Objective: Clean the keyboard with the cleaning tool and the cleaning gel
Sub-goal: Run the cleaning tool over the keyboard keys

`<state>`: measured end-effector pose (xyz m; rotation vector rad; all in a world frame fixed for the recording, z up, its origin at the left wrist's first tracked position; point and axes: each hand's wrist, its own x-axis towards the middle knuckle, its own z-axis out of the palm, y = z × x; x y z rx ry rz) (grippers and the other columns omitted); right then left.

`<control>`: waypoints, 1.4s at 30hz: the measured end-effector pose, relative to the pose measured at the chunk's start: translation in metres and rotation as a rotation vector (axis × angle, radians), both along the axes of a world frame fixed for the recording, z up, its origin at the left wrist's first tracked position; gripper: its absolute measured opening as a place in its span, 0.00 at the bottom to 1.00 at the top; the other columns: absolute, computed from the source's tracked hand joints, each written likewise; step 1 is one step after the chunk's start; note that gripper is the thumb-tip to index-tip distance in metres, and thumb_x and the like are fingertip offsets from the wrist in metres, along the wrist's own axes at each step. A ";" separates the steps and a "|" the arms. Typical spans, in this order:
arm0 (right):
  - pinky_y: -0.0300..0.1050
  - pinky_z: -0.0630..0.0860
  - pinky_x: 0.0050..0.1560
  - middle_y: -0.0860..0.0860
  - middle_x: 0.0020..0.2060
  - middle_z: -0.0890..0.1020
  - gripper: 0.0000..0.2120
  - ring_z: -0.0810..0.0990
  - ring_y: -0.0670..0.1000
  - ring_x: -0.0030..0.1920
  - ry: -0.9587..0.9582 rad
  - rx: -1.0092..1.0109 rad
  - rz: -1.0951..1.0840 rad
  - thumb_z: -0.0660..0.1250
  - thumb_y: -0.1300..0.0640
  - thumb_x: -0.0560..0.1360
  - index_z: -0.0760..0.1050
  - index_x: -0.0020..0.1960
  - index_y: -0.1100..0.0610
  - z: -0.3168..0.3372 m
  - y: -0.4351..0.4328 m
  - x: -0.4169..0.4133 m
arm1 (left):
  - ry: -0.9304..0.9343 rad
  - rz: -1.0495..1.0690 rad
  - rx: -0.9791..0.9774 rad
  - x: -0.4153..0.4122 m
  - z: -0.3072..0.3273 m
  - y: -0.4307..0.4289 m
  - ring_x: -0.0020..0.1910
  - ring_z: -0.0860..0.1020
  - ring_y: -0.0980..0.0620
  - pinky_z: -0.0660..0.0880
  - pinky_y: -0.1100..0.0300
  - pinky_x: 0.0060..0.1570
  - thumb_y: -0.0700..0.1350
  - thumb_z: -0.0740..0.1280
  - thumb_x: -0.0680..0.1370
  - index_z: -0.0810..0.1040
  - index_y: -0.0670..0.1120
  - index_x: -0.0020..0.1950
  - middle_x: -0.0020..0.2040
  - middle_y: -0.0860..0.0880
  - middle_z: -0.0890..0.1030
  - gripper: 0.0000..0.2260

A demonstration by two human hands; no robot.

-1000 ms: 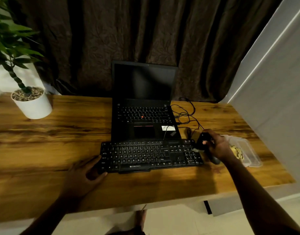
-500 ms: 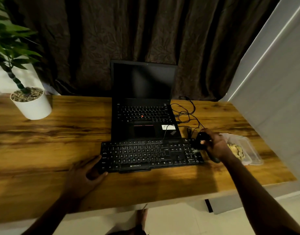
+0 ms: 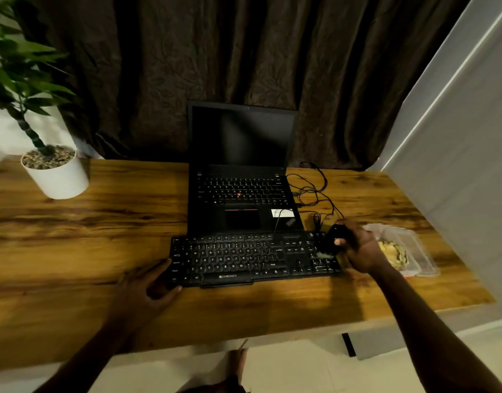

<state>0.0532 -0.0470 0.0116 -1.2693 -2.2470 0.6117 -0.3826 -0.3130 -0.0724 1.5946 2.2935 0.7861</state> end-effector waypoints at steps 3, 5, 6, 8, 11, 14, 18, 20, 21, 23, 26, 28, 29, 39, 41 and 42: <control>0.27 0.76 0.42 0.55 0.48 0.82 0.16 0.82 0.56 0.47 -0.053 0.022 -0.016 0.67 0.59 0.75 0.73 0.62 0.53 0.000 0.001 0.006 | -0.007 0.001 -0.046 -0.002 -0.003 0.000 0.69 0.70 0.43 0.63 0.43 0.69 0.79 0.55 0.66 0.70 0.58 0.73 0.71 0.50 0.73 0.42; 0.38 0.79 0.45 0.53 0.49 0.81 0.21 0.81 0.55 0.48 -0.063 0.027 -0.017 0.69 0.63 0.75 0.71 0.64 0.47 -0.005 0.001 0.000 | 0.015 -0.009 -0.052 -0.005 -0.007 0.000 0.69 0.71 0.44 0.65 0.43 0.68 0.78 0.56 0.67 0.69 0.59 0.73 0.71 0.50 0.73 0.40; 0.42 0.80 0.45 0.52 0.49 0.81 0.22 0.81 0.55 0.48 -0.067 0.024 -0.016 0.69 0.63 0.75 0.71 0.65 0.46 -0.008 0.001 -0.006 | 0.025 -0.012 -0.052 -0.006 -0.009 0.000 0.68 0.71 0.43 0.67 0.41 0.68 0.79 0.55 0.67 0.68 0.60 0.73 0.71 0.50 0.74 0.40; 0.41 0.80 0.40 0.51 0.49 0.81 0.19 0.81 0.52 0.46 -0.054 0.026 0.026 0.69 0.62 0.76 0.72 0.65 0.50 -0.008 -0.007 -0.025 | 0.025 -0.014 -0.056 -0.008 -0.011 0.000 0.68 0.71 0.42 0.67 0.40 0.67 0.80 0.53 0.67 0.69 0.59 0.73 0.71 0.50 0.74 0.41; 0.38 0.81 0.40 0.50 0.48 0.81 0.17 0.82 0.50 0.47 0.027 -0.016 0.098 0.69 0.64 0.76 0.72 0.62 0.50 -0.003 -0.016 -0.043 | 0.014 -0.014 -0.047 -0.006 -0.010 0.000 0.68 0.71 0.42 0.67 0.40 0.67 0.81 0.52 0.66 0.70 0.58 0.73 0.71 0.49 0.74 0.42; 0.36 0.81 0.41 0.50 0.50 0.80 0.18 0.81 0.49 0.49 0.027 -0.035 0.094 0.68 0.64 0.77 0.71 0.62 0.48 0.001 -0.013 -0.030 | 0.007 -0.001 -0.047 -0.003 -0.005 0.000 0.69 0.69 0.41 0.64 0.41 0.68 0.79 0.55 0.65 0.69 0.58 0.73 0.71 0.48 0.73 0.42; 0.31 0.76 0.46 0.52 0.49 0.80 0.17 0.80 0.53 0.48 -0.011 0.007 -0.001 0.66 0.58 0.74 0.72 0.62 0.48 0.003 -0.003 0.007 | 0.025 -0.008 -0.025 -0.001 0.001 -0.001 0.69 0.69 0.41 0.63 0.42 0.68 0.81 0.50 0.65 0.70 0.57 0.73 0.71 0.49 0.73 0.44; 0.31 0.76 0.44 0.52 0.48 0.79 0.18 0.80 0.55 0.48 -0.025 0.029 -0.042 0.67 0.63 0.75 0.72 0.63 0.54 0.004 -0.003 0.011 | 0.024 -0.016 -0.028 -0.002 -0.001 -0.001 0.69 0.70 0.41 0.64 0.42 0.68 0.81 0.49 0.66 0.69 0.57 0.73 0.71 0.49 0.73 0.44; 0.27 0.75 0.43 0.52 0.48 0.79 0.17 0.80 0.55 0.48 -0.026 0.041 -0.035 0.67 0.63 0.75 0.72 0.63 0.54 0.003 -0.003 0.009 | 0.021 -0.020 -0.029 -0.003 -0.003 -0.001 0.69 0.70 0.42 0.64 0.42 0.67 0.81 0.49 0.66 0.70 0.57 0.73 0.71 0.49 0.73 0.44; 0.24 0.73 0.44 0.52 0.49 0.80 0.16 0.80 0.53 0.48 -0.010 0.053 0.001 0.67 0.62 0.75 0.72 0.62 0.52 -0.001 -0.006 -0.002 | 0.029 -0.027 -0.022 -0.005 -0.006 0.000 0.68 0.72 0.42 0.64 0.43 0.67 0.81 0.50 0.67 0.70 0.57 0.72 0.70 0.49 0.75 0.43; 0.25 0.74 0.42 0.46 0.47 0.79 0.16 0.80 0.42 0.47 0.022 0.023 0.023 0.69 0.64 0.76 0.73 0.61 0.56 -0.004 -0.013 -0.022 | 0.020 -0.028 -0.022 -0.003 -0.004 0.000 0.68 0.72 0.42 0.64 0.45 0.66 0.81 0.50 0.67 0.71 0.56 0.72 0.70 0.48 0.75 0.43; 0.26 0.75 0.39 0.44 0.47 0.78 0.15 0.80 0.38 0.45 0.050 0.003 0.042 0.69 0.65 0.76 0.72 0.60 0.55 -0.006 -0.015 -0.024 | 0.021 -0.021 -0.013 -0.003 -0.004 0.000 0.67 0.72 0.41 0.65 0.43 0.65 0.80 0.51 0.67 0.71 0.55 0.72 0.69 0.48 0.75 0.43; 0.29 0.77 0.40 0.46 0.47 0.79 0.15 0.80 0.40 0.46 0.038 0.010 0.048 0.69 0.64 0.76 0.72 0.60 0.54 -0.006 -0.013 -0.021 | 0.026 -0.022 -0.017 -0.003 -0.005 -0.001 0.67 0.72 0.41 0.65 0.43 0.65 0.80 0.52 0.67 0.71 0.55 0.72 0.69 0.47 0.75 0.42; 0.26 0.76 0.36 0.60 0.52 0.80 0.18 0.81 0.59 0.49 0.024 0.028 -0.068 0.70 0.69 0.73 0.73 0.62 0.63 -0.008 -0.003 0.027 | 0.054 -0.013 0.006 -0.002 -0.006 0.001 0.65 0.74 0.40 0.67 0.41 0.64 0.80 0.50 0.67 0.74 0.55 0.70 0.68 0.48 0.77 0.43; 0.30 0.78 0.43 0.58 0.53 0.80 0.18 0.81 0.58 0.51 0.043 0.033 -0.019 0.70 0.68 0.74 0.73 0.62 0.61 -0.014 -0.007 0.015 | 0.054 -0.010 0.003 -0.002 -0.006 0.001 0.65 0.74 0.41 0.68 0.41 0.64 0.80 0.53 0.67 0.73 0.56 0.71 0.68 0.48 0.76 0.41; 0.33 0.79 0.45 0.56 0.53 0.80 0.17 0.81 0.54 0.52 0.057 0.034 0.015 0.69 0.65 0.75 0.73 0.63 0.60 -0.015 -0.012 0.007 | 0.044 -0.010 -0.006 -0.003 -0.006 0.000 0.66 0.73 0.41 0.67 0.41 0.65 0.79 0.55 0.67 0.72 0.57 0.72 0.69 0.49 0.76 0.40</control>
